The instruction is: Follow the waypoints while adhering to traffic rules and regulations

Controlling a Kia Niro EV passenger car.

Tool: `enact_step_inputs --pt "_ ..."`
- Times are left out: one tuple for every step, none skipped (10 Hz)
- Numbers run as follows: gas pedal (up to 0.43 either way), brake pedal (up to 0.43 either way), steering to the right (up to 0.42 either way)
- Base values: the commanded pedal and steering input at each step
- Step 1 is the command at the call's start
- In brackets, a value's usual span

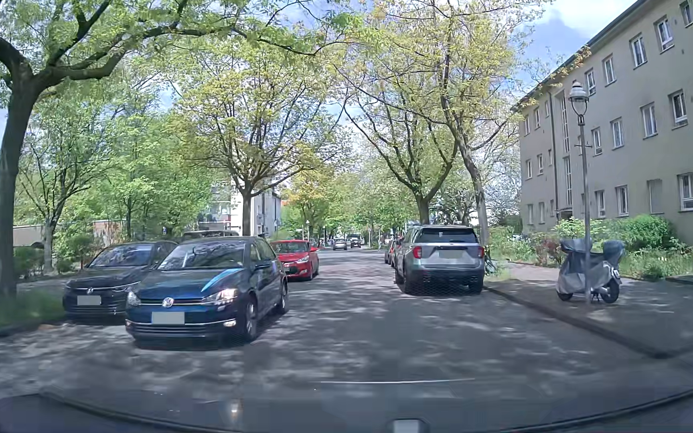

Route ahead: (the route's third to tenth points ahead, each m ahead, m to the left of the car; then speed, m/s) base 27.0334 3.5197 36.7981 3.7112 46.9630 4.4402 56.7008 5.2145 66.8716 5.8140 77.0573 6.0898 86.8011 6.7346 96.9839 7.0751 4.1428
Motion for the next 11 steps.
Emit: enact_step_inputs --pt "0.0 0.274 0.0" --pt "0.0 0.274 -0.004" --pt "0.0 0.274 -0.004" --pt "0.0 0.274 -0.004" --pt "0.0 0.274 -0.004" --pt "0.0 0.274 -0.008" --pt "0.0 0.262 -0.015" --pt "0.0 0.189 -0.028" --pt "0.0 0.018 -0.048" --pt "0.0 0.018 -0.069" --pt "0.15 0.018 -0.074"
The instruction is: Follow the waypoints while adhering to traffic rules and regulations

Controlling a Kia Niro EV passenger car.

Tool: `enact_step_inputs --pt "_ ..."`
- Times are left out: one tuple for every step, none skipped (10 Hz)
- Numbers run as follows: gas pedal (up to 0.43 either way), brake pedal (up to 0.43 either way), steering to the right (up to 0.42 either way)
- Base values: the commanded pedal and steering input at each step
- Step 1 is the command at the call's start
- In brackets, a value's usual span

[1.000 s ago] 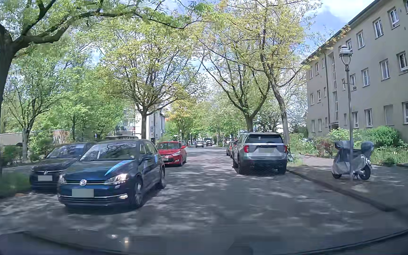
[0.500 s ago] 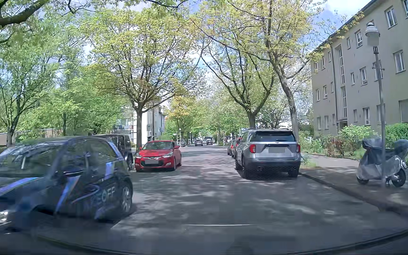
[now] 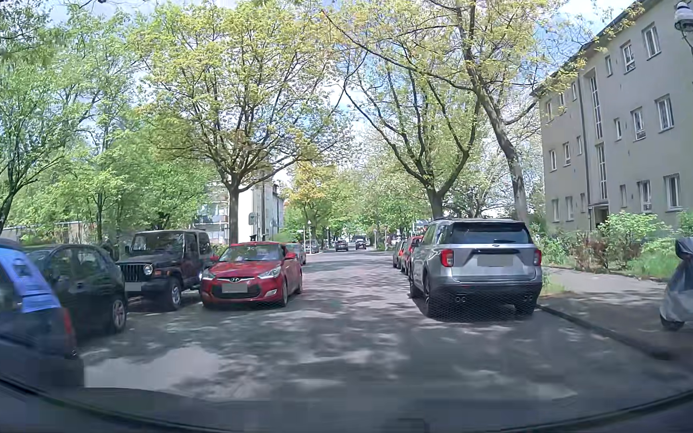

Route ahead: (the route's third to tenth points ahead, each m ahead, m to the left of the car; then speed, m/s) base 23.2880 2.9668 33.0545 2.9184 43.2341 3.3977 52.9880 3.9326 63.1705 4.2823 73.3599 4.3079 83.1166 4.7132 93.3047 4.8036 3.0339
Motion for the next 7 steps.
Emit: enact_step_inputs --pt "0.268 0.018 -0.062" --pt "0.268 0.018 -0.053" --pt "0.268 0.018 -0.058" --pt "0.268 0.024 -0.061" --pt "0.268 0.018 -0.072" --pt "0.287 0.024 -0.074" --pt "0.35 0.024 -0.051"
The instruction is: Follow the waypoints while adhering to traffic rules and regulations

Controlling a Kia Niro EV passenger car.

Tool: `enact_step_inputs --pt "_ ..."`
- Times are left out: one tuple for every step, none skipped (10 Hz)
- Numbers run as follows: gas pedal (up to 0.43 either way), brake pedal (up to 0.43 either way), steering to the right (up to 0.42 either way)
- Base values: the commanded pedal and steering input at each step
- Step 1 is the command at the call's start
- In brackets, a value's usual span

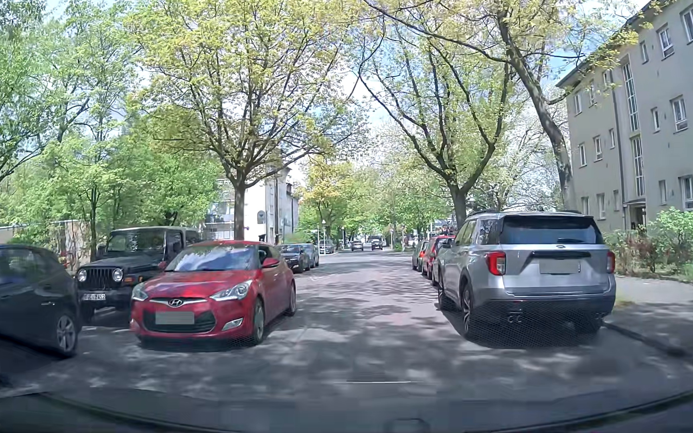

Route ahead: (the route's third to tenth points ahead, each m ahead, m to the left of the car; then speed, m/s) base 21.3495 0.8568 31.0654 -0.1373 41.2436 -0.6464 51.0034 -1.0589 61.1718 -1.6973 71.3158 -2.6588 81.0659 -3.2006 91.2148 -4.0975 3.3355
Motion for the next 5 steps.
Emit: enact_step_inputs --pt "0.358 0.018 -0.023" --pt "0.358 0.018 0.002" --pt "0.378 0.018 0.022" --pt "0.39 0.018 0.022" --pt "0.398 0.018 0.009"
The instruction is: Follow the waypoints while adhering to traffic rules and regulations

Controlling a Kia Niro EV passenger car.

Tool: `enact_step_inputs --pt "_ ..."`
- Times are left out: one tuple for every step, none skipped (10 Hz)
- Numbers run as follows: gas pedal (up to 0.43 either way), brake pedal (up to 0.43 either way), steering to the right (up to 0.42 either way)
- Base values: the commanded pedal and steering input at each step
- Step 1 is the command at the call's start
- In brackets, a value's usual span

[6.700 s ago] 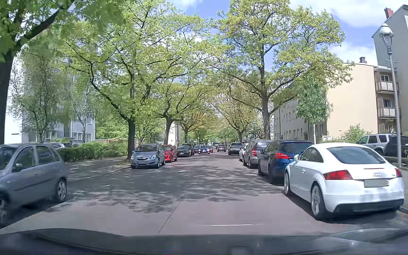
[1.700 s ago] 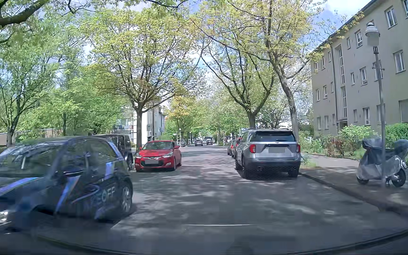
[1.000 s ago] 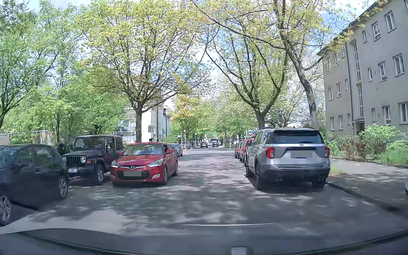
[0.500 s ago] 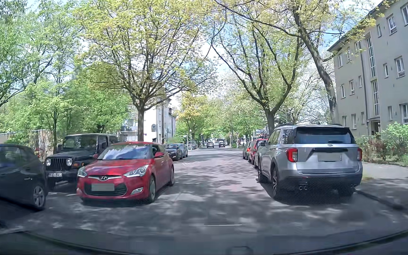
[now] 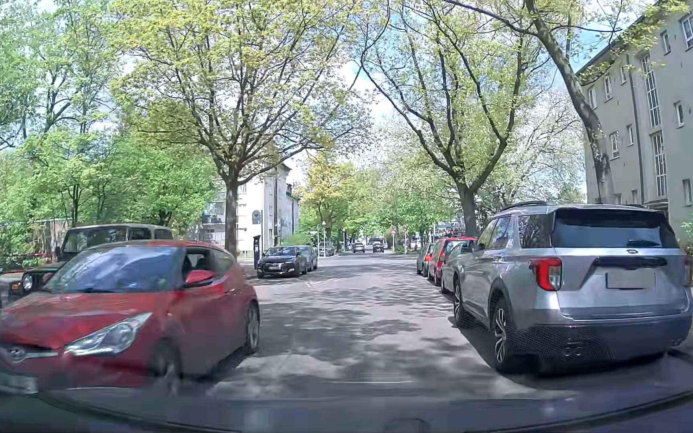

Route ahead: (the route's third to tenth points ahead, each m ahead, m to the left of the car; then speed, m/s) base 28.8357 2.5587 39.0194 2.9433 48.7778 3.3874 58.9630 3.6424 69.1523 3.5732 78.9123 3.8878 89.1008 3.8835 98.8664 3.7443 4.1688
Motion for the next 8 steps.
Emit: enact_step_inputs --pt "0.398 0.018 -0.007" --pt "0.398 0.024 -0.018" --pt "0.398 0.018 -0.025" --pt "0.398 0.018 -0.035" --pt "0.398 0.024 -0.038" --pt "0.398 0.018 -0.029" --pt "0.398 0.018 -0.019" --pt "0.398 0.018 -0.016"
